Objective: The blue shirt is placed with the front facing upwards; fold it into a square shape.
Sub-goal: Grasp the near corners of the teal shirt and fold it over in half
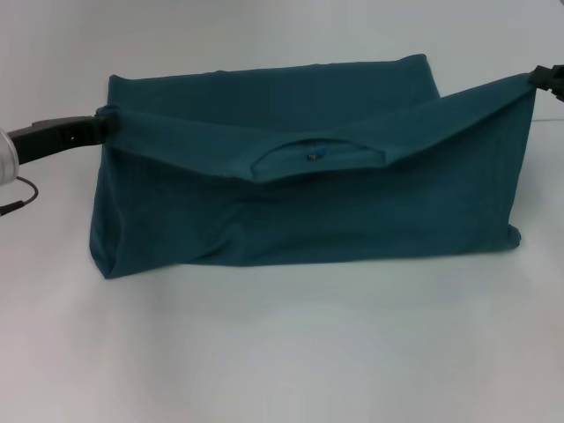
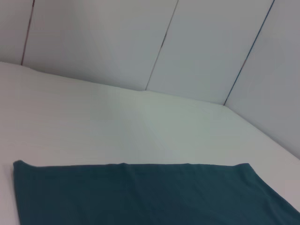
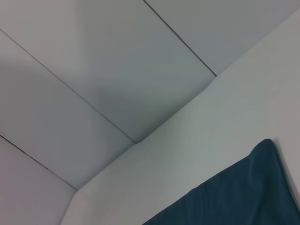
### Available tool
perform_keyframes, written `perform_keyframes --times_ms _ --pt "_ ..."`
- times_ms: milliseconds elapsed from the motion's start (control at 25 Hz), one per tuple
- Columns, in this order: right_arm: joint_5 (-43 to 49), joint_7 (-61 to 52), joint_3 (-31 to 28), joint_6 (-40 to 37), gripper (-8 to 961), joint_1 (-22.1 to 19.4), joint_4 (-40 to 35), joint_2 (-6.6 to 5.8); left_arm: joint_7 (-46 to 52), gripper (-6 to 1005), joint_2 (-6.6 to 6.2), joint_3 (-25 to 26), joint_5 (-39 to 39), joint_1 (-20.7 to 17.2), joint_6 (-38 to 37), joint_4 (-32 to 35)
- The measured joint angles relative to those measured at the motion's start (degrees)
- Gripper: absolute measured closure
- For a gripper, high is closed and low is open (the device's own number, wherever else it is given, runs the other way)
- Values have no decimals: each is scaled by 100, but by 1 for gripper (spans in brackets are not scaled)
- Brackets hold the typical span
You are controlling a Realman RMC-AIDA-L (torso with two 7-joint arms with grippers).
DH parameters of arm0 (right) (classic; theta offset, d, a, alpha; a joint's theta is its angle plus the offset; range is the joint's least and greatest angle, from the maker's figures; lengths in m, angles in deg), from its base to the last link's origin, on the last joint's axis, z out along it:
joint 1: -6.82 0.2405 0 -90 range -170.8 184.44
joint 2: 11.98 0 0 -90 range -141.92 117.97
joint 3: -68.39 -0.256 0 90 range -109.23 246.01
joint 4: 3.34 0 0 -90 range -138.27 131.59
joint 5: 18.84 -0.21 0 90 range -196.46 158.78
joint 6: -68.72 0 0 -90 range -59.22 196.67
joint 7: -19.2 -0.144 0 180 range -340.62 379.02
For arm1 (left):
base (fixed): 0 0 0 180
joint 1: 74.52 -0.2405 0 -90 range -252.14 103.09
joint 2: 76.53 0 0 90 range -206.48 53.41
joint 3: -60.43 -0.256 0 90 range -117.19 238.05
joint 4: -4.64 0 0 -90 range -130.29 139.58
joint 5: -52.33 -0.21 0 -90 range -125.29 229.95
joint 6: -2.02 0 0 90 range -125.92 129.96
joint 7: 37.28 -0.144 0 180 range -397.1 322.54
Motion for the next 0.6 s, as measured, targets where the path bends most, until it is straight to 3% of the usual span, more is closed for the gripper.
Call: perform_keyframes --times_ms 600 --pt "20 25 187 391 897 106 80 -18 -277 916 -22 -96 1 219 511 -270"
